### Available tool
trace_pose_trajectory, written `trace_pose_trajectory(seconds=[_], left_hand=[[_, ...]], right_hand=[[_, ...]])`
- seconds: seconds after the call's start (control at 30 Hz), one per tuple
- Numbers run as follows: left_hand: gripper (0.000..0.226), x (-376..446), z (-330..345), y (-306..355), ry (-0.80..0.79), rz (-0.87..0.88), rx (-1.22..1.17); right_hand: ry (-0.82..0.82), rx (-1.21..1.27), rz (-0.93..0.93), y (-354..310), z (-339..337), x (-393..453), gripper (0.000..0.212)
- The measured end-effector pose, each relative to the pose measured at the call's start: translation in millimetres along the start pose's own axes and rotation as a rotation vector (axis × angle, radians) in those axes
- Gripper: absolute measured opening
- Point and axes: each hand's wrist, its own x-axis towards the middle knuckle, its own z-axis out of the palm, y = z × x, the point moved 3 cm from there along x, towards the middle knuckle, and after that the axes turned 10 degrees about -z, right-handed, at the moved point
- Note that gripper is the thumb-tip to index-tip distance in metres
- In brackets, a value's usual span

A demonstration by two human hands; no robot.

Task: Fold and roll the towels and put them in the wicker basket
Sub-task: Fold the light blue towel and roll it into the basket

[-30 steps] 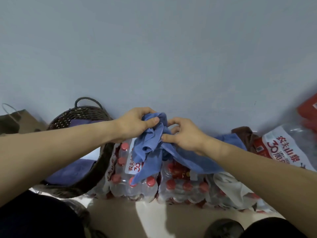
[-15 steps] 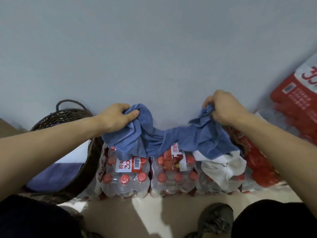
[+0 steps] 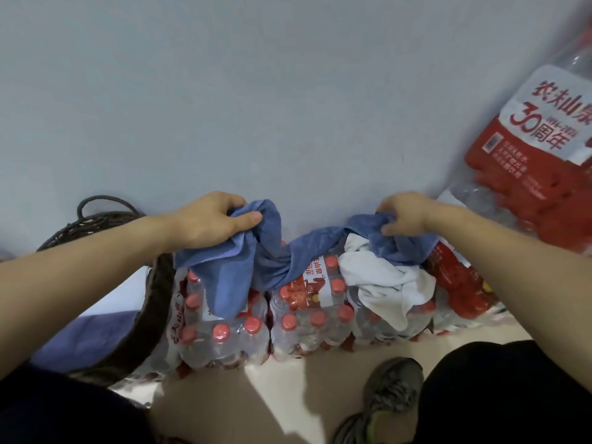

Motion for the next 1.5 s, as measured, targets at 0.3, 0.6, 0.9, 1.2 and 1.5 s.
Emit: trace_pose_trajectory(seconds=[0.3,0.6,0.9,1.2,1.5], left_hand=[[0.058,-30.5,-37.7,17.9,-0.061,0.114,-0.172],[0.033,-46.0,-75.8,-32.0,0.183,0.038,-0.120],[0.048,-36.8,-69.5,-39.9,0.195,0.038,-0.174],[0.022,-40.3,-65.6,-27.4,0.008,0.072,-0.179],[0.040,-31.9,-63.7,-38.2,0.119,-0.070,-0.166]], right_hand=[[0.028,0.809,-0.630,-169.2,-34.5,-9.7,0.039],[0.267,1.136,-0.568,-175.5,-59.5,-8.5,0.011],[0.378,1.153,-0.551,-160.5,-64.5,-10.2,0.023],[0.718,1.142,-0.406,-123.4,-70.9,-5.0,0.029],[0.640,0.898,-0.385,-90.3,-66.4,3.7,0.032]])
